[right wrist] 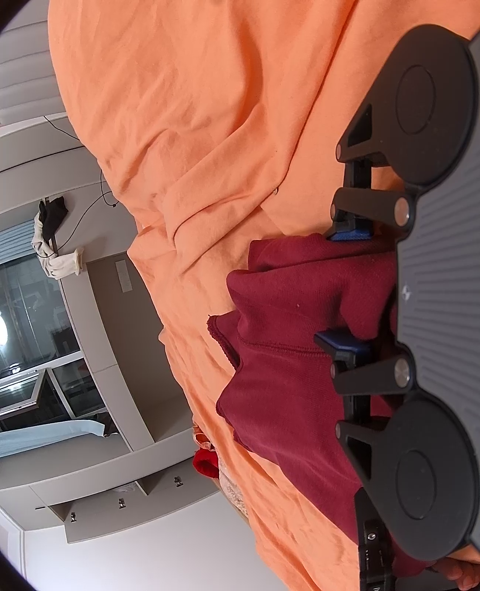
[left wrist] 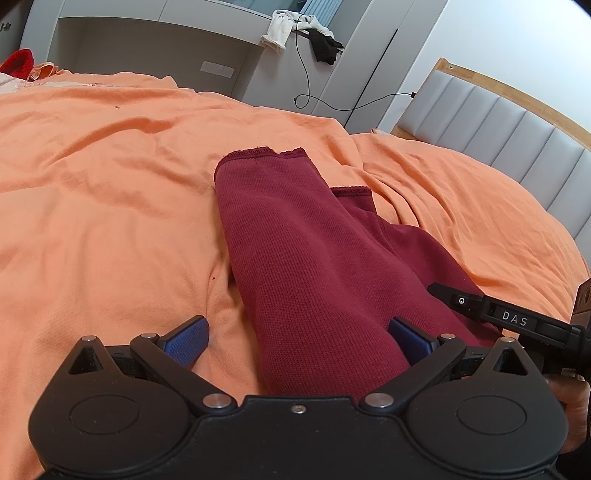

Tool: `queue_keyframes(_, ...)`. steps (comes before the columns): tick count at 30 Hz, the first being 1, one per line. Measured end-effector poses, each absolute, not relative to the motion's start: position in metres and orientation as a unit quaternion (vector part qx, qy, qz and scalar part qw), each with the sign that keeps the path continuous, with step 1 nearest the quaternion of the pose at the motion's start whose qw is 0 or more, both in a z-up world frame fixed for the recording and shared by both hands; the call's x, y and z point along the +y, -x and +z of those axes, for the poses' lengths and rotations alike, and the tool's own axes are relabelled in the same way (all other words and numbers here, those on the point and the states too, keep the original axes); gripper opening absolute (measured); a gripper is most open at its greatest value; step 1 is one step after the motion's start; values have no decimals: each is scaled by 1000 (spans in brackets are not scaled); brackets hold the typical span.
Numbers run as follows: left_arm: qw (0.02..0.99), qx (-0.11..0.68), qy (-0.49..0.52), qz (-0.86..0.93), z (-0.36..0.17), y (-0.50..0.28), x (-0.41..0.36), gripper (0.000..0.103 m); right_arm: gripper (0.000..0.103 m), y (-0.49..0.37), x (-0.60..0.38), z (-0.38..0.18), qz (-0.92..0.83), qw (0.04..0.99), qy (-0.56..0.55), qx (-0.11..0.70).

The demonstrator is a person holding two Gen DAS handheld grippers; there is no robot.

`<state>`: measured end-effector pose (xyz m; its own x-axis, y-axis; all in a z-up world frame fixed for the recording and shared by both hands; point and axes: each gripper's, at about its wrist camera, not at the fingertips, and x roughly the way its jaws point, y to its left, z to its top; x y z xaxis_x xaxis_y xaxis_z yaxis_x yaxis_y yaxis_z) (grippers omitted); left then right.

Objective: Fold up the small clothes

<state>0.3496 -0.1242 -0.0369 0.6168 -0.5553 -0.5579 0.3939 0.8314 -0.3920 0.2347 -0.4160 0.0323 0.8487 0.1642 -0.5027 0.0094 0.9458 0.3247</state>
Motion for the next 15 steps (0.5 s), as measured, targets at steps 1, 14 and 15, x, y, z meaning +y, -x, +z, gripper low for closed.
queue_keyframes(1,891,348,117,-266,-37,-350,-124,102,49,-234,-415,33,40,948,-161,272)
queue_keyframes(14,878,350,118,-304,-29,-345,-128,57,24,-227,-392,47,36,967,-88,235)
queue_keyframes(15,881,345,114,-303,-28,-343,-129,56,24,-227,-390,49,36,969,-85,231)
